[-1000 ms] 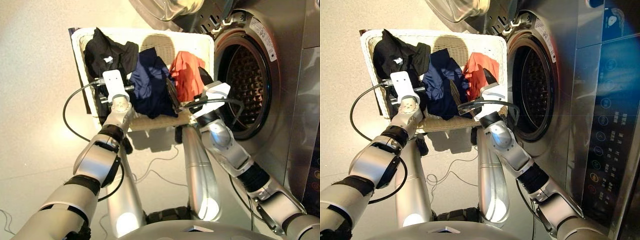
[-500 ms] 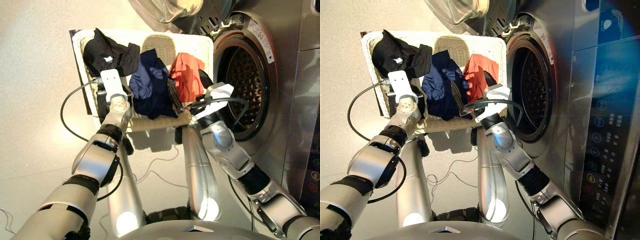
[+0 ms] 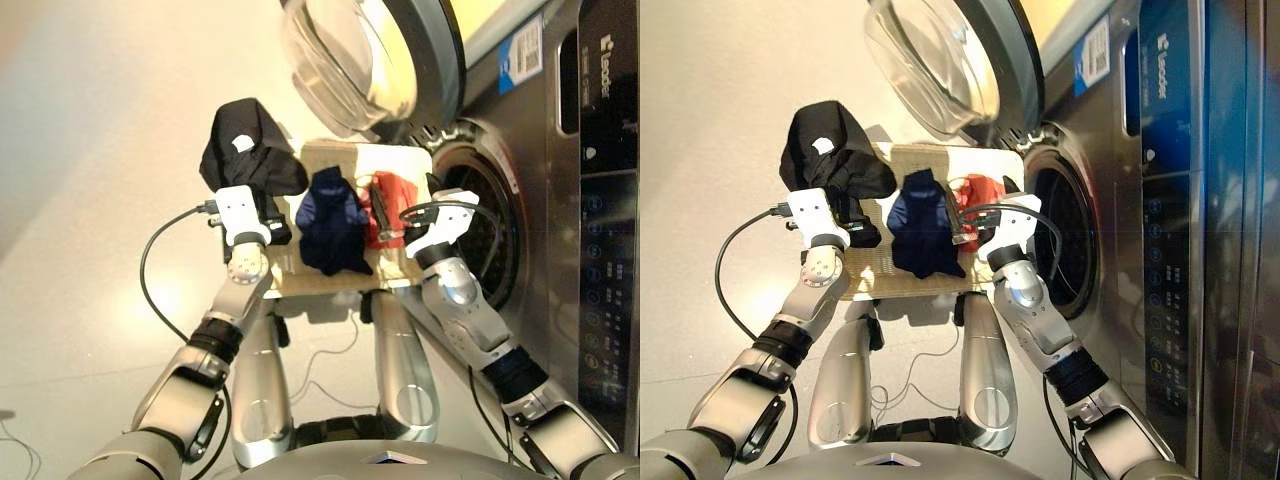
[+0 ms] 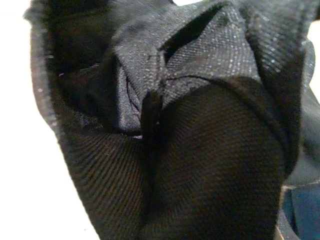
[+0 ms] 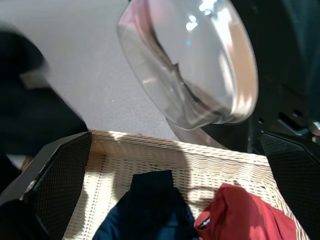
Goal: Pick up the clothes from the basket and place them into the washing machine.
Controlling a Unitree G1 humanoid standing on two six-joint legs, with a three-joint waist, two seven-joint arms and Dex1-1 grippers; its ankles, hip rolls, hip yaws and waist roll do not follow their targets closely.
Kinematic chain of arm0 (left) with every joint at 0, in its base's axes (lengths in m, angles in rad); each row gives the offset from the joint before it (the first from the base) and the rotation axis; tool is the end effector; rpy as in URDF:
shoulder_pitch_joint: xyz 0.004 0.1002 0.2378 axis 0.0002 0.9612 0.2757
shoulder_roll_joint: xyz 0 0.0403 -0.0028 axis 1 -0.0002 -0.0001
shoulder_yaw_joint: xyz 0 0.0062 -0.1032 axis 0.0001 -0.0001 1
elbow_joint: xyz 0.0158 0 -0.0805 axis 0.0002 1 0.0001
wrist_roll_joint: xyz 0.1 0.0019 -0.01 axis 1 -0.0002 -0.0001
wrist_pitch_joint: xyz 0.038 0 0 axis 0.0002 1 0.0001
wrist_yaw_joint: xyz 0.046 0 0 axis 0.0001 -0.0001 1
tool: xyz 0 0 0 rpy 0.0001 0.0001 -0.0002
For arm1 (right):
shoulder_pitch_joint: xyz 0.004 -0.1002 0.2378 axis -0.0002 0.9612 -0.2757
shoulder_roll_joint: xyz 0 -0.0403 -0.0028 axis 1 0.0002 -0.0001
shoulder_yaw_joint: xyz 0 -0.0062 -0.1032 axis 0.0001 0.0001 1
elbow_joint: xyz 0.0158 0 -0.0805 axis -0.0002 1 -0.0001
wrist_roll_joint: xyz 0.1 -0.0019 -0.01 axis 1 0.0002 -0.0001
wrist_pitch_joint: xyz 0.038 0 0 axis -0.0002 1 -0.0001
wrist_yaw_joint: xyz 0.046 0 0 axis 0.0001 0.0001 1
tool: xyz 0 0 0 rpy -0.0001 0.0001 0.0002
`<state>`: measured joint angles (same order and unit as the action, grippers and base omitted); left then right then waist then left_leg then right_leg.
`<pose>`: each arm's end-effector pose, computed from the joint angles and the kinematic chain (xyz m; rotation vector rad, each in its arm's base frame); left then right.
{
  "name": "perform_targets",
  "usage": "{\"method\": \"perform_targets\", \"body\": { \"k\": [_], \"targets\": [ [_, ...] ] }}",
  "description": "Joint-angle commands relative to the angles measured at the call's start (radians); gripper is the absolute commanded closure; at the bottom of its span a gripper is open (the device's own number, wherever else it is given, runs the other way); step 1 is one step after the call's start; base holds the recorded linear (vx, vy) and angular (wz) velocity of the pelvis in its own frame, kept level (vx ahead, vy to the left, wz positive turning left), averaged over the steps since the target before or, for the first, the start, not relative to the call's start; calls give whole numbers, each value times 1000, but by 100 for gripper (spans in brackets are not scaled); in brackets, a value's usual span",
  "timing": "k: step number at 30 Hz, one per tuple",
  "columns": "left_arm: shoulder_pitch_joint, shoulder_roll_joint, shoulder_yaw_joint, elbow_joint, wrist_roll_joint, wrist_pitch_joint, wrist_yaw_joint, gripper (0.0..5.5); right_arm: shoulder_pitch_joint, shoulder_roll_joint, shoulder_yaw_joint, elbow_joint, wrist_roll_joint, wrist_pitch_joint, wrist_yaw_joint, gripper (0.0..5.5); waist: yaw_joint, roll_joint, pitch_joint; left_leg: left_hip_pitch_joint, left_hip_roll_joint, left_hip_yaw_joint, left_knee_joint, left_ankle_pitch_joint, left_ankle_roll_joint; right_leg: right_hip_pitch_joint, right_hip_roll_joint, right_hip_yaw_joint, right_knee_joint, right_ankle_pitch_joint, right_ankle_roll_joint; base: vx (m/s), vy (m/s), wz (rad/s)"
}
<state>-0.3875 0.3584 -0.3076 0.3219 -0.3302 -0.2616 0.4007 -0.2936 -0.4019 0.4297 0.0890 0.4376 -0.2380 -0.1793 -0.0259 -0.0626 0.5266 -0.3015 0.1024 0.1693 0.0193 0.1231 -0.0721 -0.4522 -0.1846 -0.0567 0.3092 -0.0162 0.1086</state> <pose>0.2697 0.1578 0.0785 0.0463 -0.2452 0.1184 0.2427 -0.1369 0.0832 0.0302 -0.2548 0.2595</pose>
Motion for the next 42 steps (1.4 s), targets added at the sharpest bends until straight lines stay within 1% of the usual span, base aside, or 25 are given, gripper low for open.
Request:
{"method": "perform_targets", "body": {
  "k": [1,2,4,6,7,9,10,11,13,15,16,17,20,23,24,30,31,33,34,37,42],
  "targets": [
    [-4,36,7,-176,93,-115,-85,550,-7,-29,-29,-50,-57,-3,56,0,5,10,-51,65,-26,9,-26,-46,-24,114,-38,2,-208,150,82,53,22,34],
    [-2,37,8,-179,93,-114,-86,550,-6,-29,-29,-50,-56,-3,56,0,4,10,-50,68,-26,10,-28,-45,-24,117,-38,1,-210,150,82,59,21,38],
    [33,46,19,-257,38,-128,-145,550,5,-32,-25,-75,-37,10,95,0,10,21,-82,105,-31,14,-62,-39,-26,148,-45,-8,-230,153,87,75,30,50],
    [39,58,18,-305,10,-126,-187,550,13,-36,-22,-105,-21,22,126,0,12,27,-103,125,-32,15,-92,-29,-30,163,-51,-14,-245,158,91,37,20,28],
    [41,59,19,-306,9,-125,-188,550,14,-36,-22,-106,-21,23,126,0,11,27,-103,126,-32,15,-93,-29,-30,164,-51,-15,-246,158,91,0,0,0],
    [39,71,17,-348,-12,-123,-224,550,7,-48,-20,-131,-42,36,148,0,11,34,-124,135,-36,15,-107,-30,-30,170,-53,-19,-258,162,93,0,0,0],
    [43,84,16,-384,-51,-120,-268,550,0,-70,-34,-165,-117,42,156,0,6,37,-145,140,-40,15,-107,-34,-31,178,-59,-19,-269,170,96,0,0,0],
    [44,84,17,-385,-52,-119,-270,550,2,-70,-34,-168,-119,44,156,0,5,38,-146,140,-39,14,-107,-34,-31,179,-59,-21,-270,170,96,0,0,0],
    [50,101,9,-430,-86,-113,-337,550,-19,-105,-52,-220,-250,44,167,0,0,46,-163,145,-39,10,-107,-39,-32,186,-64,-22,-278,173,98,0,0,0],
    [39,133,-24,-497,-145,-101,-425,550,-41,-119,-54,-239,-268,58,174,0,-5,51,-182,155,-39,10,-107,-39,-32,194,-65,-15,-285,177,102,0,0,0],
    [39,135,-23,-498,-149,-100,-428,550,-41,-118,-55,-240,-268,59,174,0,-4,51,-181,156,-39,11,-107,-40,-32,195,-65,-15,-286,177,102,0,0,0],
    [37,156,-36,-528,-175,-91,-466,550,-61,-119,-41,-261,-287,62,199,0,-3,52,-194,162,-39,14,-107,-43,-30,198,-66,-12,-287,175,103,0,0,0],
    [35,180,-54,-563,-207,-72,-508,550,-104,-117,-14,-256,-309,78,222,0,2,56,-206,168,-36,15,-107,-43,-29,201,-67,-9,-284,171,102,0,0,0],
    [29,193,-63,-581,-241,-62,-535,550,-140,-117,1,-258,-325,84,231,0,3,58,-208,171,-35,14,-107,-44,-29,203,-65,-8,-284,169,102,0,0,0],
    [22,201,-83,-594,-276,-45,-562,550,-175,-112,16,-260,-324,92,238,0,4,59,-212,174,-33,15,-107,-44,-30,203,-64,-7,-281,167,101,0,0,0],
    [-17,234,-132,-605,-335,-22,-614,550,-290,-83,96,-230,-315,109,268,0,11,65,-218,186,-28,14,-107,-43,-31,209,-60,-5,-272,158,96,0,0,0],
    [-25,243,-141,-603,-345,-19,-623,550,-322,-76,119,-215,-316,116,274,0,13,66,-218,186,-27,13,-107,-43,-31,208,-59,-3,-271,157,96,0,0,0],
    [-35,245,-149,-597,-351,-20,-627,550,-345,-65,138,-196,-315,119,274,0,13,66,-218,187,-26,13,-107,-43,-31,208,-59,-2,-271,155,96,0,0,0],
    [-50,243,-170,-596,-366,-16,-637,550,-389,-37,174,-159,-296,130,282,0,20,65,-221,189,-25,14,-107,-41,-32,210,-59,-1,-270,155,95,0,0,0],
    [-70,249,-185,-599,-375,-14,-643,550,-446,-9,214,-106,-276,138,289,0,25,65,-219,189,-25,12,-107,-40,-33,209,-58,-2,-269,153,93,0,0,0],
    [-91,236,-203,-592,-387,-10,-646,550,-485,33,251,-41,-248,148,300,0,32,65,-213,188,-25,6,-107,-37,-35,210,-58,-6,-265,150,90,0,0,0]
  ]
}}
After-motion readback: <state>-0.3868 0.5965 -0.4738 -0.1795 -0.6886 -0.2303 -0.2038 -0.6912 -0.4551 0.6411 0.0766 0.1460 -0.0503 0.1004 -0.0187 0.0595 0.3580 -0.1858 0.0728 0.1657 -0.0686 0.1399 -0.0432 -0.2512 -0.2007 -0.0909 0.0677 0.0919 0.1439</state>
